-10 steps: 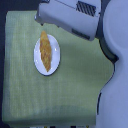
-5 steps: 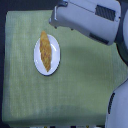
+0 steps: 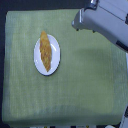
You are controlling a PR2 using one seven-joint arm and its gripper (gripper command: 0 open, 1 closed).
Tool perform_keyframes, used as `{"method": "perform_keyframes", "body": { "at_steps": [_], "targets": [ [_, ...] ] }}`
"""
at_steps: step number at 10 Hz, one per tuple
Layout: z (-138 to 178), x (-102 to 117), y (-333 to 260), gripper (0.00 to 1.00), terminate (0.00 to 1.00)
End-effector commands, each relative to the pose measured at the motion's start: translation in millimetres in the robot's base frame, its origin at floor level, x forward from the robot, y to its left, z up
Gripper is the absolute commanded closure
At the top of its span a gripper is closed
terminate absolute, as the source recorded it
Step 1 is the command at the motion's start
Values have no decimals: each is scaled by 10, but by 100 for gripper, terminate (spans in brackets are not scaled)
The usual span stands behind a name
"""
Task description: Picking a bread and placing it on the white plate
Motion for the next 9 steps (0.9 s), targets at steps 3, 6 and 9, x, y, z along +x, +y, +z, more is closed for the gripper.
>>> {"method": "perform_keyframes", "body": {
  "at_steps": [3,6,9],
  "targets": [
    [168,-166,-1594,0,0],
    [208,-237,-1807,0,0],
    [213,-234,-1922,0,100]
  ]
}}
